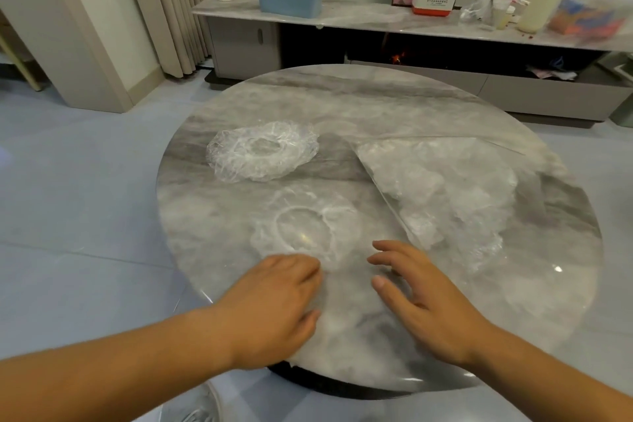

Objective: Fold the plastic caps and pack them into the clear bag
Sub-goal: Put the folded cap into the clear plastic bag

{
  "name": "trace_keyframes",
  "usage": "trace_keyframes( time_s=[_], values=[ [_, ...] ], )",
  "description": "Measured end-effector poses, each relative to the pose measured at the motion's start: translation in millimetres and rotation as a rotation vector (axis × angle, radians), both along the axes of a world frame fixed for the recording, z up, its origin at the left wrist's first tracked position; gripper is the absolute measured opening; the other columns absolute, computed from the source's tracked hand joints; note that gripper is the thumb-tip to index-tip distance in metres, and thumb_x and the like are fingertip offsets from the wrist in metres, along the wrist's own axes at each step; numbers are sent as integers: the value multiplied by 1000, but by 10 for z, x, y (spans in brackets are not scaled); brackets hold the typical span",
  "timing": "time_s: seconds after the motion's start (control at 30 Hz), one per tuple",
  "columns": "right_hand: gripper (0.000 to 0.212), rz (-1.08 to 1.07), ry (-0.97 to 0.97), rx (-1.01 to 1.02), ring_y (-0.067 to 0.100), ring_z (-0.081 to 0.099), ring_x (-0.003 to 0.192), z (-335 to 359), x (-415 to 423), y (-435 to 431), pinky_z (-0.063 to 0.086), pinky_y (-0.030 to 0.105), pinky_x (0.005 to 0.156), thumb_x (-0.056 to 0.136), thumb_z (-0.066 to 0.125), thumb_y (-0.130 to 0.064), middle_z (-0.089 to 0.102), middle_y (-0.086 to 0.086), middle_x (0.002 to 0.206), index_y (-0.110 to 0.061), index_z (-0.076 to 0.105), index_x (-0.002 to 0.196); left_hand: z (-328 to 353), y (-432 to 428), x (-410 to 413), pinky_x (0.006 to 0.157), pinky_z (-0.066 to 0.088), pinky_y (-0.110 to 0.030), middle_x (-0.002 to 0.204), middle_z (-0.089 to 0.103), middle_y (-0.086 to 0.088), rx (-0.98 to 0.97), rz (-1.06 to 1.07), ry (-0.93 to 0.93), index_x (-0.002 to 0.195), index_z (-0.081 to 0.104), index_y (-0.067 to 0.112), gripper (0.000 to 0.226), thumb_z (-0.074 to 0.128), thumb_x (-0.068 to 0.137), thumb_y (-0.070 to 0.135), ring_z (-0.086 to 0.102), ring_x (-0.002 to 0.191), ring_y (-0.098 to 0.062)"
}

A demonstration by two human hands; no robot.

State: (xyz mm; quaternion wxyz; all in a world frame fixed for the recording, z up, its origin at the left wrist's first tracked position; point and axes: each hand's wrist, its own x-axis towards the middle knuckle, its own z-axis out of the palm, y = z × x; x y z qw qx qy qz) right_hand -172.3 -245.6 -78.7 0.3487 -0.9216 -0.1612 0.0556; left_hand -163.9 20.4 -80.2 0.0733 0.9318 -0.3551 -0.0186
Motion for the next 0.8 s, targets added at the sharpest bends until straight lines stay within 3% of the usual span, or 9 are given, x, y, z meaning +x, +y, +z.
trace_keyframes(
  time_s=[0.1,0.2,0.3,0.37,0.47,0.57,0.67,0.8],
  values=[
    [42,161,-49,-47,-6,19,148,44,-86,18,28,25,117,96,39,-62,32,-27,156,-37,68,113,-10,-62,-98,110,37,-30,139,47,3,-32,-98,98,139,51,17,54,33,98,48,47,124,-16],
    [51,300,-45,-159,-2,11,152,47,-115,25,16,27,121,99,31,-65,34,-20,159,-34,72,105,-14,-38,-72,110,37,-31,145,44,4,-75,-202,133,143,49,18,52,37,100,44,45,128,-14],
    [68,328,-41,-236,-3,27,144,11,-126,4,25,32,118,98,15,-70,45,-16,153,-34,72,113,-23,38,-26,106,42,-29,141,52,6,-112,-253,125,139,56,19,48,42,98,41,52,124,-14],
    [68,339,-52,-245,0,39,137,16,-129,1,31,31,114,101,16,-67,53,-12,146,-32,71,119,0,72,8,103,44,-26,135,58,10,-169,-242,138,135,61,21,43,48,98,40,56,120,-10],
    [61,326,-93,-222,0,51,126,23,-118,15,36,26,108,104,23,-59,63,-14,134,-26,68,128,35,58,67,97,48,-22,121,65,16,-393,-77,250,124,69,24,34,62,94,36,60,111,0],
    [53,273,-65,-132,-3,57,118,45,-89,56,42,26,103,103,33,-56,66,-17,128,-25,68,129,61,-14,141,93,52,-22,110,67,14,-633,148,449,114,72,24,29,78,86,27,66,103,-3],
    [51,158,18,11,5,62,109,61,-41,94,47,26,93,101,39,-52,70,-7,115,-16,71,117,67,-81,203,89,55,-24,105,67,12,-691,321,548,109,70,30,34,85,79,26,68,91,-2],
    [31,-2,88,28,-7,59,105,21,80,134,44,10,87,102,51,-42,67,-22,115,-31,70,125,1,-95,316,69,51,-15,90,69,10,-673,466,550,103,67,29,33,87,77,28,67,69,-2]
  ],
)
